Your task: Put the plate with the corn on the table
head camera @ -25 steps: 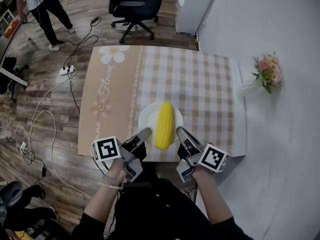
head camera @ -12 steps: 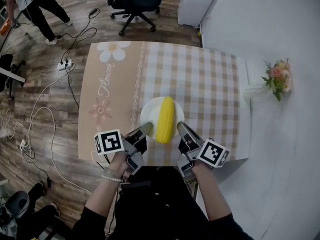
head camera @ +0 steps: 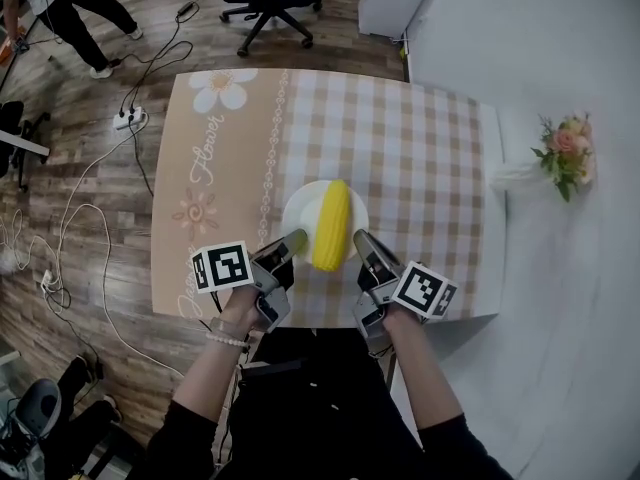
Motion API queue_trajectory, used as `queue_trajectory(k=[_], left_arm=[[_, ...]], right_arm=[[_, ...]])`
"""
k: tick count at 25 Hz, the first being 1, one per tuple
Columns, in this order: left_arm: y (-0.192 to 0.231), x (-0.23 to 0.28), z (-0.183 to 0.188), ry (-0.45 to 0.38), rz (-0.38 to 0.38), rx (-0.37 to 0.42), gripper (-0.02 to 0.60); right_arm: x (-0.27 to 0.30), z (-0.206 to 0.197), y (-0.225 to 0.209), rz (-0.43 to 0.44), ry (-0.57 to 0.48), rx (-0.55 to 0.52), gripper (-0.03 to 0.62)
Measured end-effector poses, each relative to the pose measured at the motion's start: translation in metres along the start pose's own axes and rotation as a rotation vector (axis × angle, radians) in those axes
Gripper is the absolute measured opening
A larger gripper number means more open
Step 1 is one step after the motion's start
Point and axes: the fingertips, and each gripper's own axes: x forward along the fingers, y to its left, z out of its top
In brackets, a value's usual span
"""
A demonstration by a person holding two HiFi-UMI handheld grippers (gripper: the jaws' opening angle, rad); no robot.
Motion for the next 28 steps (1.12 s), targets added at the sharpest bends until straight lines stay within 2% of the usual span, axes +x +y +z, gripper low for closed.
queue_trajectory(k=[13,28], left_arm=[[0.030,0.021,0.005,-0.042,0.066,-0.038,0.028],[0.054,0.038,0.011,-0.035,0.155,-0.006,0.029]], right_arm=[[0.028,0.007,-0.030,-0.032,0.108,-0.052,0.063],[0.051,0.006,-0.062,-0.094,0.204,-0.085,0.074]])
